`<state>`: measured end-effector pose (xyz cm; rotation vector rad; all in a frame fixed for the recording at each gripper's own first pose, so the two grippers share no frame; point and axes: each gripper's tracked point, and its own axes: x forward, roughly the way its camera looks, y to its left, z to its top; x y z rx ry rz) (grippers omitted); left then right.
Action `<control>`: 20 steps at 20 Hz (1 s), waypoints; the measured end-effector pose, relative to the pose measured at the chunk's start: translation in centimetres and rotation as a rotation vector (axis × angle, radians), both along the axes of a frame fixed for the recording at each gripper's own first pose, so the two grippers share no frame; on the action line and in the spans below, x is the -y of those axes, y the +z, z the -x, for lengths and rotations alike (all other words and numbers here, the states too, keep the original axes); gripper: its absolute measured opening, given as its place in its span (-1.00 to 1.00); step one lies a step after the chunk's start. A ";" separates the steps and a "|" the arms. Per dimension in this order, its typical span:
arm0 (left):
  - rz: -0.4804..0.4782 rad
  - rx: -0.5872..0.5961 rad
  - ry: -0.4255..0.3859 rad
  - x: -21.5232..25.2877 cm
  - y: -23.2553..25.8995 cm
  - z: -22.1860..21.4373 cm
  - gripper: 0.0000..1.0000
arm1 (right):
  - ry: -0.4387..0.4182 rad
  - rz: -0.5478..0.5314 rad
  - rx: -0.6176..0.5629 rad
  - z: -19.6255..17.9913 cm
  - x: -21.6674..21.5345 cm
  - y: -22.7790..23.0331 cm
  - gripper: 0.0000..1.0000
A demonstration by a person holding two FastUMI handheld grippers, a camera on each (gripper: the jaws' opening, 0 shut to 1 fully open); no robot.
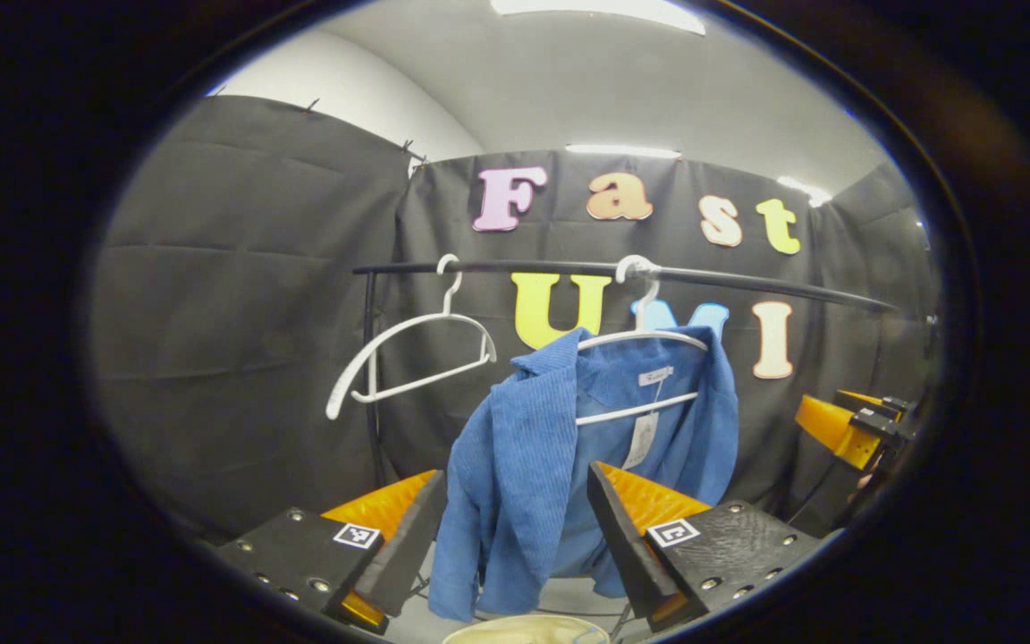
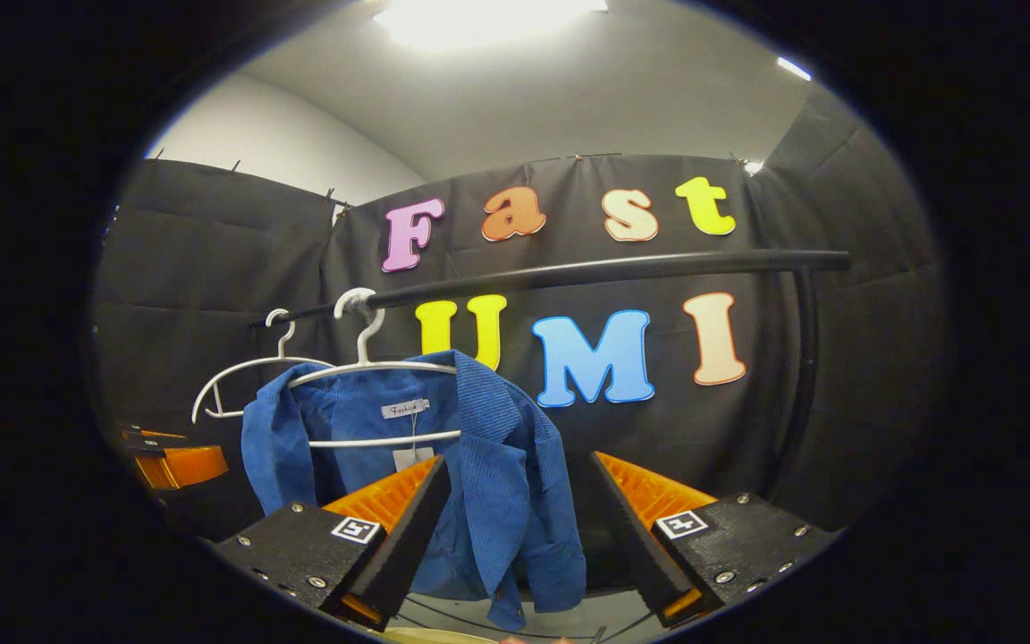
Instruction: Grasp the clothes on the hanger with both hands and then place them into the laundry hamper below.
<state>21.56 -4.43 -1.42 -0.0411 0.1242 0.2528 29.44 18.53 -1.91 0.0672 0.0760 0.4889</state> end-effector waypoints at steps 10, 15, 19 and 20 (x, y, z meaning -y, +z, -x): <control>-0.015 -0.068 0.132 -0.3 -3.9 -7.6 0.83 | 0.103 -0.010 -0.026 -7.8 -4.9 -3.2 0.92; -0.011 -0.068 0.218 -0.9 -4.7 -9.0 0.83 | 0.152 -0.041 -0.057 -9.4 -6.7 -4.7 0.92; -0.014 -0.054 0.251 -1.2 -4.7 -9.5 0.85 | 0.172 -0.055 -0.072 -10.2 -7.9 -5.5 0.92; -0.016 -0.053 0.260 -1.3 -4.7 -9.7 0.86 | 0.173 -0.050 -0.069 -10.5 -8.0 -5.7 0.91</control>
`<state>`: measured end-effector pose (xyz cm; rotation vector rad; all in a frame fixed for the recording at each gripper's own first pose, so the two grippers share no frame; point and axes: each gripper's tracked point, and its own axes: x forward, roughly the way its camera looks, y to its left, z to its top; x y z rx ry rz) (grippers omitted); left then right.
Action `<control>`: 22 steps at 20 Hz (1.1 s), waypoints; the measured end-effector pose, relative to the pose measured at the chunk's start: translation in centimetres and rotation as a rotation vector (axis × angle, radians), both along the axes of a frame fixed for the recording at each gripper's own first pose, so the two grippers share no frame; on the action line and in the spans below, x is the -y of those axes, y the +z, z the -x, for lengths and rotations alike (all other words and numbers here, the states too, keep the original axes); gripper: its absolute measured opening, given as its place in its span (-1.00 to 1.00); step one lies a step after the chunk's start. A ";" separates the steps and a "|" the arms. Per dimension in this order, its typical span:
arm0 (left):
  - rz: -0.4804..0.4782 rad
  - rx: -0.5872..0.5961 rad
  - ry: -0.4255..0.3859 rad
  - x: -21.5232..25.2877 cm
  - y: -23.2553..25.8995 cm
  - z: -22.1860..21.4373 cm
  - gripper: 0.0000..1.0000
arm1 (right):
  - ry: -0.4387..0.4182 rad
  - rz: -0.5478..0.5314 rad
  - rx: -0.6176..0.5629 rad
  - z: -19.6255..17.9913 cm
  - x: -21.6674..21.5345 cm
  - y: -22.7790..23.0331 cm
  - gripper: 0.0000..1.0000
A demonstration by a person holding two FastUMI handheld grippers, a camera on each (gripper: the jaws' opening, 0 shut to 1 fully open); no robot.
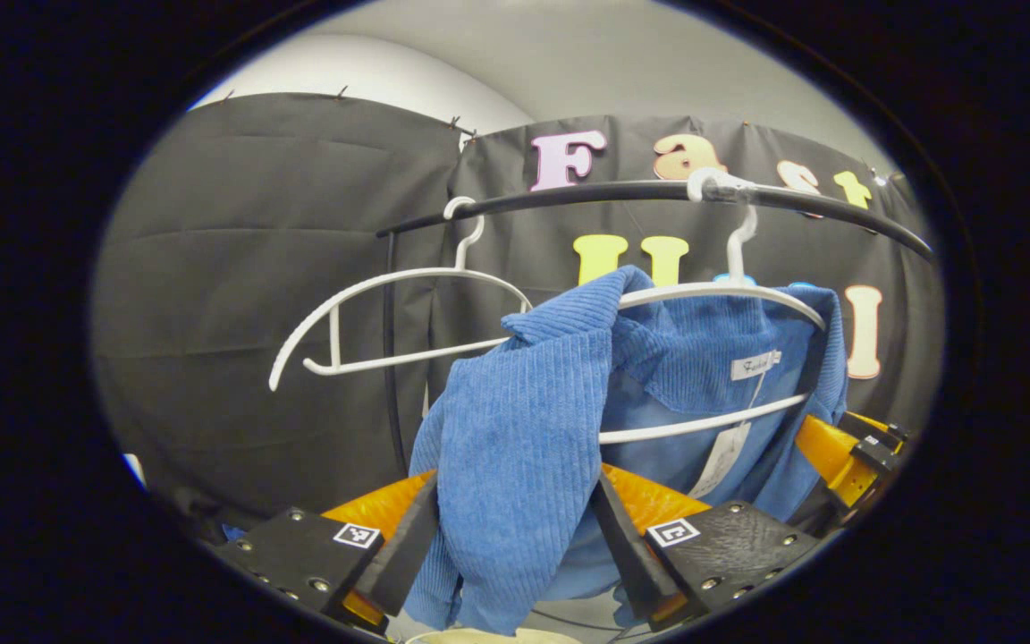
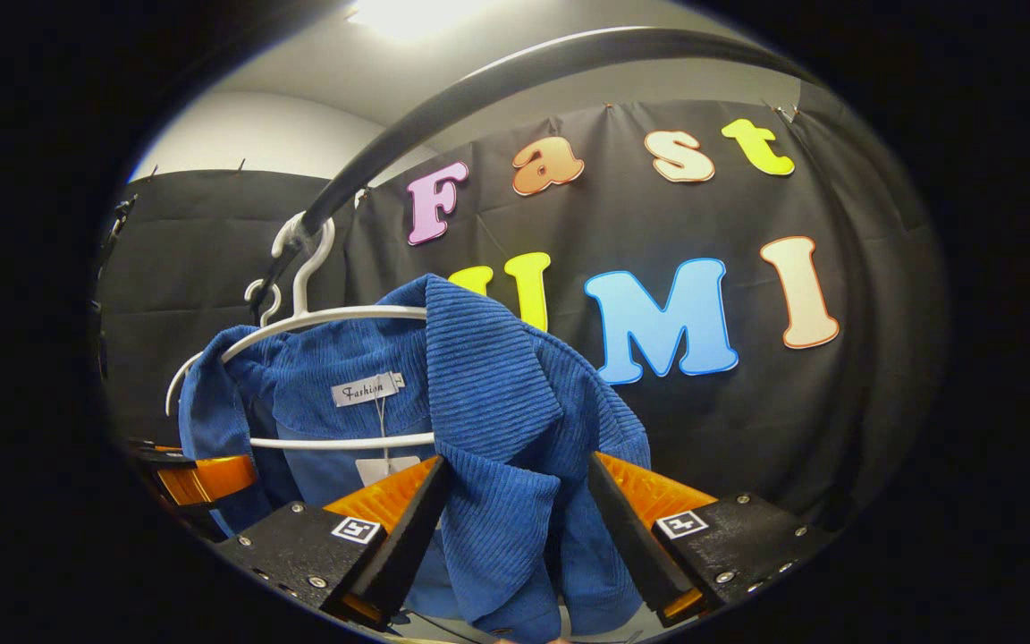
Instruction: Grasp the clothes on the hanger with both hands and then place them into the laundry hamper below.
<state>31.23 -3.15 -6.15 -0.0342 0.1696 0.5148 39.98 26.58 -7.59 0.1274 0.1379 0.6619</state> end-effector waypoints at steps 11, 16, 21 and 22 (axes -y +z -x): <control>0.041 0.027 0.017 -0.2 -0.8 -1.6 0.32 | 0.064 0.019 0.031 0.2 -2.8 -1.0 0.70; 0.058 0.002 -0.036 0.3 -1.6 -2.1 -0.60 | 0.063 0.003 0.012 -1.0 -2.9 -1.1 -0.20; 0.111 0.034 -0.076 0.5 -0.9 -0.9 -0.94 | 0.136 -0.011 -0.003 -0.3 -3.1 -1.0 -1.00; 0.107 0.038 -0.077 0.3 -0.6 -0.8 -0.95 | 0.136 -0.008 -0.012 -0.5 -2.8 -1.0 -1.00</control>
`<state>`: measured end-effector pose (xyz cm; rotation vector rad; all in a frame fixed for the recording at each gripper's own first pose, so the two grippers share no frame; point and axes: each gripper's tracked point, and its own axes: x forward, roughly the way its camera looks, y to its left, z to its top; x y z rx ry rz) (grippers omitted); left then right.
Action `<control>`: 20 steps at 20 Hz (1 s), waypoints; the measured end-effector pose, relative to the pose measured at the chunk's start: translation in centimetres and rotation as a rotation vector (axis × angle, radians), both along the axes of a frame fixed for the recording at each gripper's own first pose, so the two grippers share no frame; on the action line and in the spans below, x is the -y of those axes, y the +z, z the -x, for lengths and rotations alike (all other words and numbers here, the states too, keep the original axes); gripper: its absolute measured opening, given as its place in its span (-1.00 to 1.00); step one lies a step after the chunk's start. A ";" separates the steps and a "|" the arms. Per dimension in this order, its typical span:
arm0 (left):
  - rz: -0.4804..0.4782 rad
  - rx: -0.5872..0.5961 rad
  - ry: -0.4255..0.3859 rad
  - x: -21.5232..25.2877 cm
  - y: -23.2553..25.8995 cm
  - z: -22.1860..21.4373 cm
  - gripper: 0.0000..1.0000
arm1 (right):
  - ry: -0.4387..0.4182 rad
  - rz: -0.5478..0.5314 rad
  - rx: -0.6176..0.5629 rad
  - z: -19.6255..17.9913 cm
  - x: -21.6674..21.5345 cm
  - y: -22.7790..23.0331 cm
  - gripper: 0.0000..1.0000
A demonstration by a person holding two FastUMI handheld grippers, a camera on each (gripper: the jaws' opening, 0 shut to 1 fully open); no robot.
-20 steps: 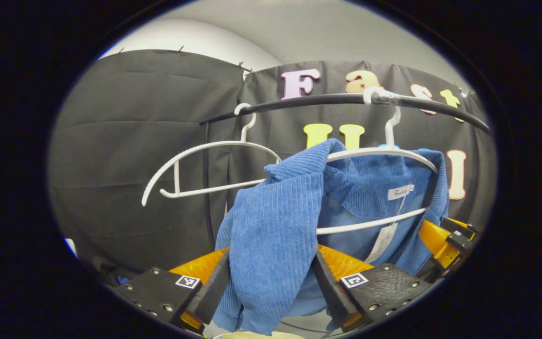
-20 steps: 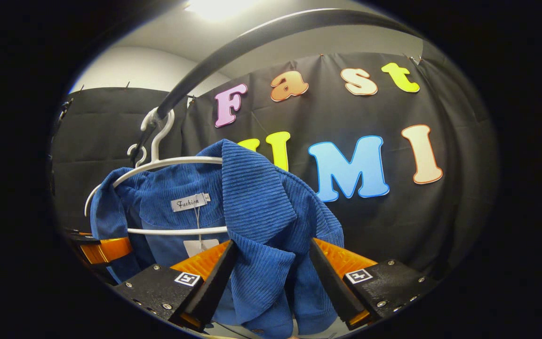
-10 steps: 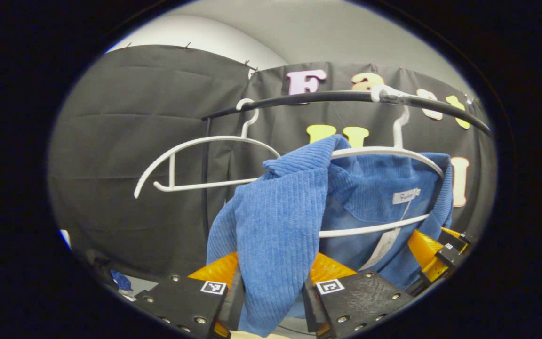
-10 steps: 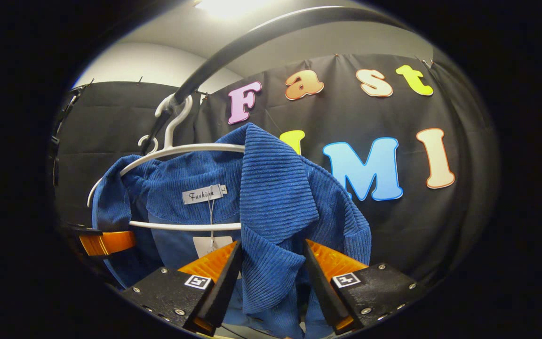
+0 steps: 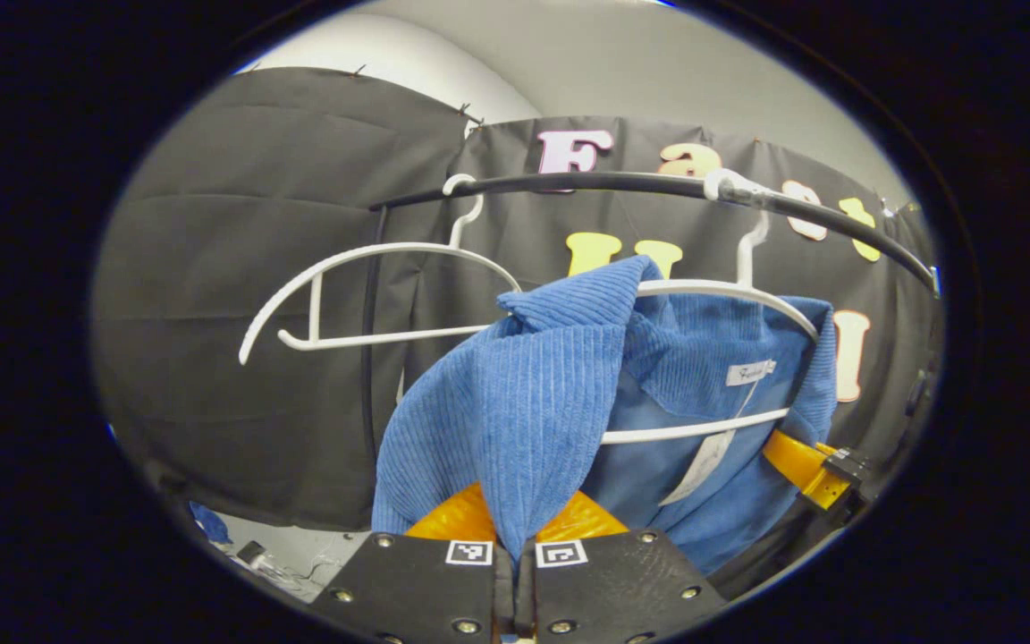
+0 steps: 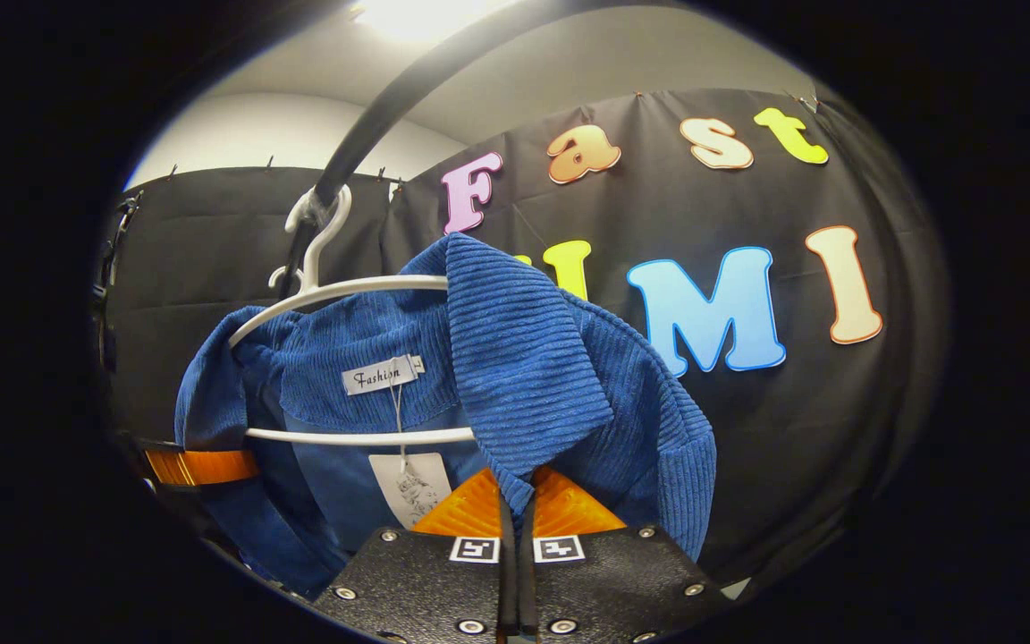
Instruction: Grasp the clothes on the hanger with both hands and then place them into the laundry hamper below.
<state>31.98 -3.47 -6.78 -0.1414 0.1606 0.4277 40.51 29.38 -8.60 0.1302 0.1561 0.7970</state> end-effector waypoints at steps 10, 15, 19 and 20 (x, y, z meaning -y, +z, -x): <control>-0.020 0.105 -0.018 -1.2 4.9 3.8 -0.96 | -0.128 0.012 0.039 -1.7 4.4 1.8 -1.00; -0.034 0.133 0.012 -3.6 6.5 4.6 -0.96 | -0.239 -0.059 0.111 -4.4 6.9 3.5 -1.00; -0.070 0.148 0.027 -6.2 7.5 4.7 -0.96 | -0.290 -0.116 0.199 -5.9 8.0 4.8 -1.00; -0.091 0.147 0.033 -6.8 7.8 4.7 -0.96 | -0.296 -0.116 0.219 -6.1 7.9 5.0 -1.00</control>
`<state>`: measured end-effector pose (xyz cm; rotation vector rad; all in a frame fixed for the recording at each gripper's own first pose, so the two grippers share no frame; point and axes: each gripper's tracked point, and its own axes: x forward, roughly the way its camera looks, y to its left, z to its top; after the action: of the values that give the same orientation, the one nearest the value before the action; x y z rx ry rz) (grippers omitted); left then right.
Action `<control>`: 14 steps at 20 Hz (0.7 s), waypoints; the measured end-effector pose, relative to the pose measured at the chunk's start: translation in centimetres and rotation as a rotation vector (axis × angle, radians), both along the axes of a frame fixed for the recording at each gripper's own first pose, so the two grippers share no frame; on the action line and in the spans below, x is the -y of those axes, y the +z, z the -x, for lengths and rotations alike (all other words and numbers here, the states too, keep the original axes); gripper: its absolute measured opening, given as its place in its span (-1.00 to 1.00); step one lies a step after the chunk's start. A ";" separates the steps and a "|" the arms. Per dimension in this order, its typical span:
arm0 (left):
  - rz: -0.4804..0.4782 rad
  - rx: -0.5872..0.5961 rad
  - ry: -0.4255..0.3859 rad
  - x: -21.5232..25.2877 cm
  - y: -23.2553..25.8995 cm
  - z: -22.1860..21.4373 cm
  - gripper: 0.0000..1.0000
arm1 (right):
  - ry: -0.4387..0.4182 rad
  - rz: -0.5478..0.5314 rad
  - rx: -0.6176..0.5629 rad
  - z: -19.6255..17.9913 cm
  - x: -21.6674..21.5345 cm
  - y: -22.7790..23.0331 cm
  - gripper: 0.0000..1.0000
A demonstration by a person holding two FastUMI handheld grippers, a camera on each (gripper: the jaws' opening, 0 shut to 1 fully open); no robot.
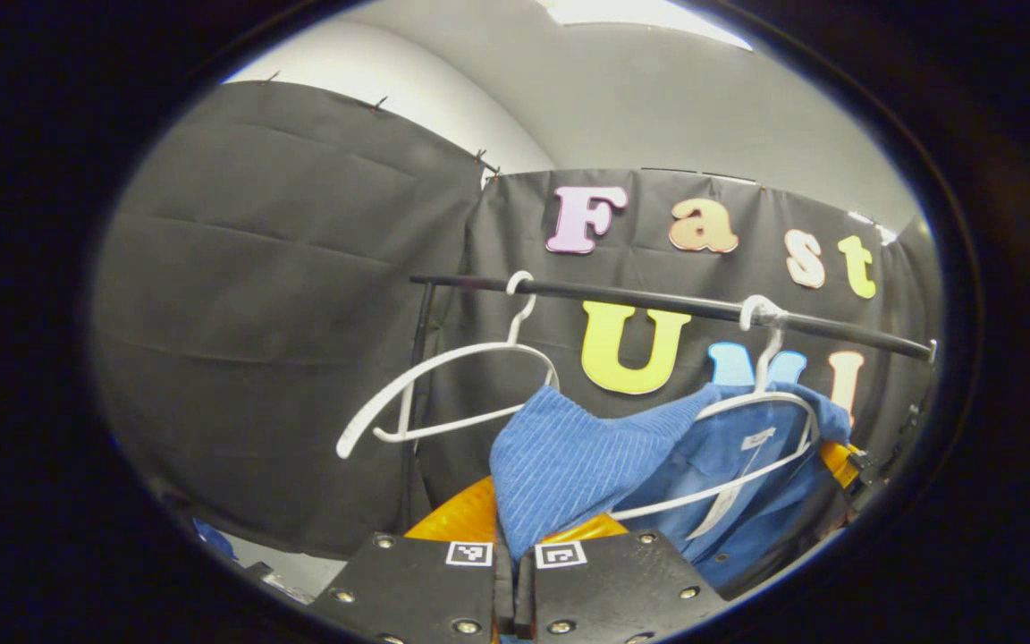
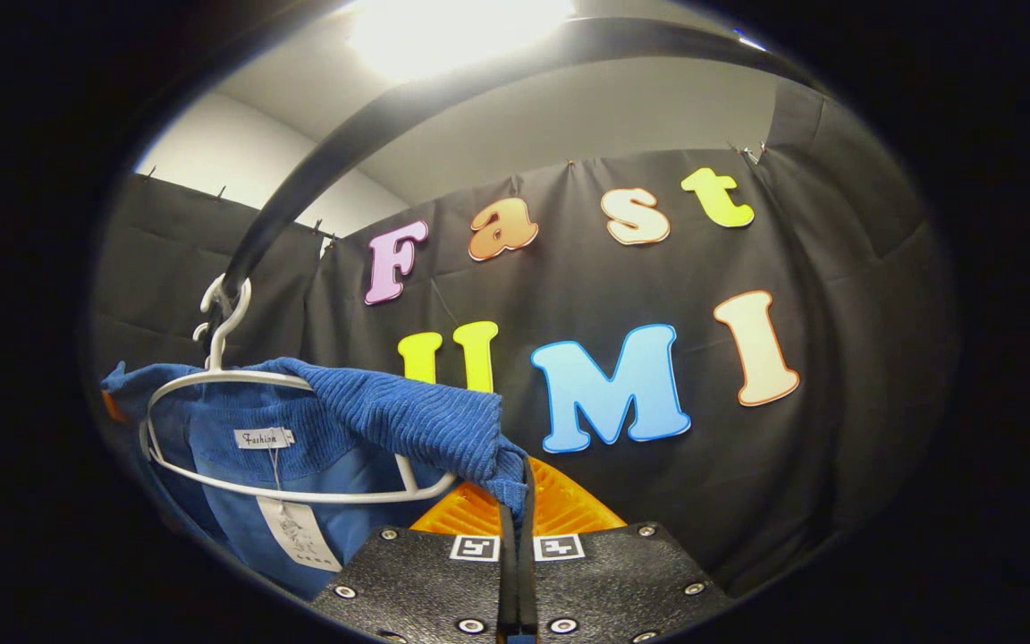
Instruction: Grasp the clothes on the hanger with both hands and then place them into the laundry hamper below.
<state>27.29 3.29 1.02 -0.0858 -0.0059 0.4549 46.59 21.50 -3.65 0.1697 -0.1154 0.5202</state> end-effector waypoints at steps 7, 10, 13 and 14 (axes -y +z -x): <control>0.024 0.023 -0.020 -2.6 -1.3 -1.8 -0.96 | -0.047 -0.010 0.110 -2.1 -0.2 0.6 -1.00; 0.000 0.035 -0.062 -2.8 -1.1 -2.7 -0.96 | -0.072 -0.021 0.163 -2.9 -0.1 1.6 -1.00; 0.011 0.046 -0.110 -3.2 -1.7 -3.5 -0.96 | -0.069 0.013 0.167 -2.8 -0.5 0.1 -1.00; 0.034 0.046 -0.123 -3.4 -2.2 -3.8 -0.95 | -0.066 0.034 0.172 -2.8 -0.7 -0.5 -1.00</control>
<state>31.06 6.67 -1.23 -0.1288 -0.0377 0.3297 49.39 22.21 -4.11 0.0876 -0.2793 0.4704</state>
